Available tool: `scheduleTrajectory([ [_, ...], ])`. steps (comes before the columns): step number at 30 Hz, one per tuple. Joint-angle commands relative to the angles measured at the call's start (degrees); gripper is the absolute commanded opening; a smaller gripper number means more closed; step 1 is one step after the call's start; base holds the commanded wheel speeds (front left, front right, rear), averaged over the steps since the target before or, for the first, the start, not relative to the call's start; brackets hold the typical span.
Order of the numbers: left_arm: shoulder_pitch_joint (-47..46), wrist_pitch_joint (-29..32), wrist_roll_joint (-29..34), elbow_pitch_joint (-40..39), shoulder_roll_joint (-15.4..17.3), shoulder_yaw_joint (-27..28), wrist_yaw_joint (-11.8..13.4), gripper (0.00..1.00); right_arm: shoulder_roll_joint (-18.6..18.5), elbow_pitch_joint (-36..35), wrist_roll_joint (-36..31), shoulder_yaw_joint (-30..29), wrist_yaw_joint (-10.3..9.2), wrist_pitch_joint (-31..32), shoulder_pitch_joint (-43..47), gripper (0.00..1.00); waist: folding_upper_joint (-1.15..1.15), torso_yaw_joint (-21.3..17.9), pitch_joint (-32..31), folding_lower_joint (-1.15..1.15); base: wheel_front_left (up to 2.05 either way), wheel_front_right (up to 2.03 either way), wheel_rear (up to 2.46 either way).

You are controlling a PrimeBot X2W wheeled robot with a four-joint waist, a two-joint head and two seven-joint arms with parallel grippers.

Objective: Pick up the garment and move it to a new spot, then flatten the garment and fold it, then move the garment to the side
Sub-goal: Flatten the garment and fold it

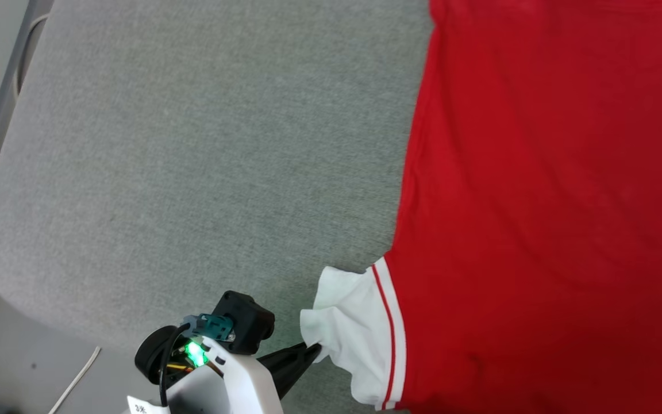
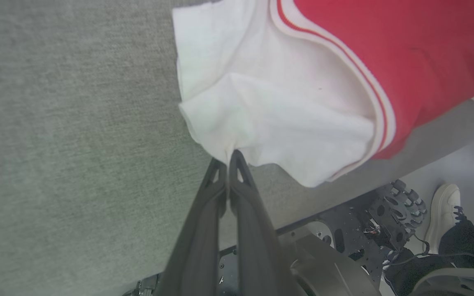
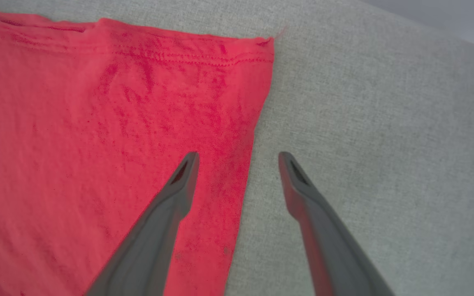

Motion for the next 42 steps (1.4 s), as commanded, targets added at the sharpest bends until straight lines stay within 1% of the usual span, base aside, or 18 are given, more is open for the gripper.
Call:
scheduleTrajectory([
  [1, -1.1, -0.5, 0.6, 0.1, -0.7, -0.4, -0.5, 0.0, -0.4, 1.6, -1.6, -0.9, -0.04, 0.2, -2.3, 1.0, 0.0, 2.9, 2.9, -0.01, 0.0, 0.0, 0.0],
  [5, -2.4, -0.5, 1.4, 0.3, -1.5, -1.0, -0.9, 0.0, -0.6, 4.6, -4.7, -2.7, -0.04, 0.0, -4.3, 1.0, 0.0, 4.9, 4.2, -0.01, 0.0, 0.0, 0.0],
  [9, -3.2, -0.9, 1.8, 0.2, -1.9, -1.2, -1.3, 0.0, -0.5, 6.0, -6.2, -3.2, -0.04, -0.5, -4.4, 1.0, 0.0, 5.7, 5.1, -0.01, 0.0, 0.0, 0.0],
  [14, -3.7, -1.1, 2.1, 0.3, -2.4, -1.6, -1.4, 0.0, 0.2, 8.0, -7.5, -3.5, -0.04, -0.4, -2.3, 1.0, 0.0, 6.6, 6.0, -0.01, 0.0, 0.0, 0.0],
  [16, -3.7, -1.4, 2.1, 0.5, -2.5, -1.8, -1.5, 0.0, 0.5, 8.7, -7.6, -3.0, -0.04, 0.9, -0.4, 1.0, 0.0, 6.8, 6.3, -0.01, 0.0, 0.0, 0.0],
  [17, -3.7, -1.5, 2.1, 0.6, -2.5, -1.8, -1.6, 0.0, 0.4, 8.7, -7.4, -2.6, -0.04, 1.3, 0.2, 0.46, 0.0, 6.8, 6.5, -0.01, 0.0, 0.0, 0.0],
  [18, -3.8, -1.5, 2.1, 0.7, -2.5, -1.8, -1.6, 0.0, 0.3, 8.7, -7.0, -2.2, -0.04, 1.6, 0.6, 0.0, 0.0, 6.8, 6.5, -0.01, 0.0, 0.0, 0.0],
  [24, -4.1, -1.5, 2.0, 1.4, -2.7, -1.7, -1.5, 0.0, -1.5, 8.4, -6.5, -1.3, -0.04, 1.7, 1.8, 0.0, 0.0, 6.5, 5.8, -0.01, 0.0, 0.0, 0.0],
  [29, -4.3, -1.2, 2.1, 2.2, -2.2, -1.5, -1.2, 0.0, -1.6, 8.4, -5.9, -0.9, -0.04, 1.1, 3.0, 0.0, 0.0, 5.2, 3.6, -0.01, 0.0, 0.0, 0.0],
  [35, -3.4, -0.8, 1.5, 3.2, -1.2, -0.8, -0.5, 0.0, -0.5, 8.6, -4.6, -0.6, -0.04, -0.3, 6.5, 0.0, 0.0, 2.5, -0.9, -0.01, 0.0, 0.0, 0.0],
  [42, -1.2, -0.4, 0.0, 4.2, 0.1, -0.2, 0.4, 0.0, 0.6, 8.1, -2.4, 0.8, -0.04, -2.4, 14.0, 0.0, 0.0, -2.1, -8.1, -0.01, 0.0, 0.0, 0.0],
])
